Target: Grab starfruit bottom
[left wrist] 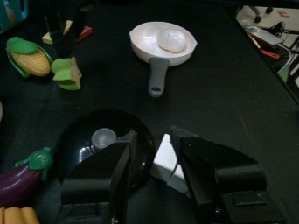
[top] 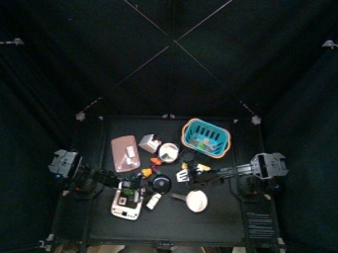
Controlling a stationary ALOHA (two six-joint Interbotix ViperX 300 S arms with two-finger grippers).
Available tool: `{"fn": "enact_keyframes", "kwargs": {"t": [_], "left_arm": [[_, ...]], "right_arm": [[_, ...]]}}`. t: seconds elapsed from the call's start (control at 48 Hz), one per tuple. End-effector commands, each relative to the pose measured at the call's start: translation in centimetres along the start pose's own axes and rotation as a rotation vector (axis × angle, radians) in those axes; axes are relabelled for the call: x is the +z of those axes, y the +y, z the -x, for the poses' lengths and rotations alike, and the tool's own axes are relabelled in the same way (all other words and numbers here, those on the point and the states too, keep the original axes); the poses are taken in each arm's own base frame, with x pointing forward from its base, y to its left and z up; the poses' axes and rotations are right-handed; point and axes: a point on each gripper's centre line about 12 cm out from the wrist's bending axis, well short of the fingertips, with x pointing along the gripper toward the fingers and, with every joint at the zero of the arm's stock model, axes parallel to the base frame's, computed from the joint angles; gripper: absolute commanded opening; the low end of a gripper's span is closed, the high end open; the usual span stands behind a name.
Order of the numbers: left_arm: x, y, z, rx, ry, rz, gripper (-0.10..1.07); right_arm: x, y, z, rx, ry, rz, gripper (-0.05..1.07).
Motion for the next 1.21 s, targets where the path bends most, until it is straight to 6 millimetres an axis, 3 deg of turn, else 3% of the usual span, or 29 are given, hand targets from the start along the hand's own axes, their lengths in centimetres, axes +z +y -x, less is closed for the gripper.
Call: {"fn": "enact_keyframes", "kwargs": {"t": [0.0,0.792,1.188], "left_arm": [[0.7,-0.1,-0.3,-0.001,-0.026,0.003,0.77],[0.6,-0.1,-0.3,-0.001,-0.02,0.001,0.77],[0.5,0.0,-0.3,0.0,-0.018,0.002,0.77]], "right_arm": [[0.5,0.6,0.5,0.016,-0.002,-0.02,0.97],[1.1,0.0,-3.0,-0.024,0.015,-0.04,0.96],[1.0,-0.1,-3.2,-0.031,0.016,-0.037,0.94]]}}
